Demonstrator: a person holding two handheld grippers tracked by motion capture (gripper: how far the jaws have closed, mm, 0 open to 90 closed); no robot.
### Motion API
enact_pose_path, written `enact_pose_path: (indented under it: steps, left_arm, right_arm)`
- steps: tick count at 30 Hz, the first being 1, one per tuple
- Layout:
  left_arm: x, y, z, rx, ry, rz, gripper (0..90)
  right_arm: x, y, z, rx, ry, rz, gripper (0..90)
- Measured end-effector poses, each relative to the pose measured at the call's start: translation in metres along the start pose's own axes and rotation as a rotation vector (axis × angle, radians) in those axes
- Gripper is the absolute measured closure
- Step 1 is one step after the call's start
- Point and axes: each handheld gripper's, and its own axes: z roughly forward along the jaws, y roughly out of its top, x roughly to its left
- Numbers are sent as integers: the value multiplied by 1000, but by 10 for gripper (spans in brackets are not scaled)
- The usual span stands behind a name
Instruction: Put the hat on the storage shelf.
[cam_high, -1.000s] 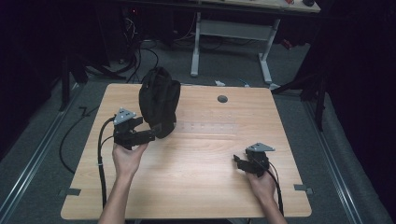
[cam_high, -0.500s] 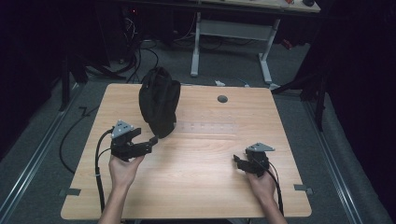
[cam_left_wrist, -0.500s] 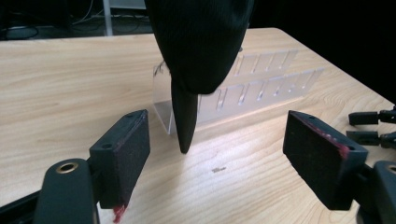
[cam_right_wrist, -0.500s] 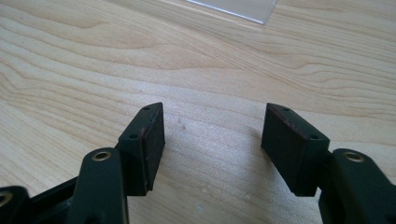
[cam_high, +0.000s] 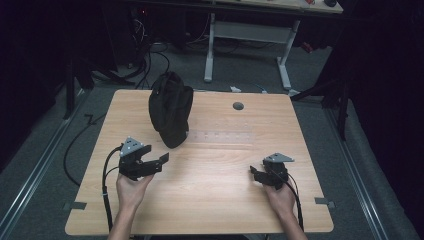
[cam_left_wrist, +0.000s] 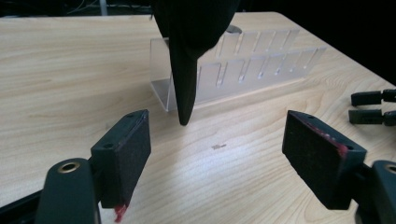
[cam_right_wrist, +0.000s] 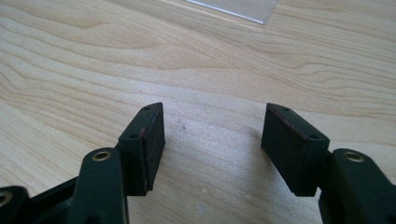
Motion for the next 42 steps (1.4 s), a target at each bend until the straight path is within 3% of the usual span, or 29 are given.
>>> enact_pose_path:
  steps: [7,29,33,42]
  left_arm:
    - [9,-10,-3,22,12,-18,250]
    - [25,-30,0,60,61,23,251]
    - [30,-32,0,59,77,20,253]
    - [42,-36,5,64,124,61,257]
  right_arm:
    - [0,0,0,0,0,0,395]
    - [0,0,0,0,0,0,395]
    - [0,0,0,0,0,0,395]
    - [0,0,0,0,0,-1,395]
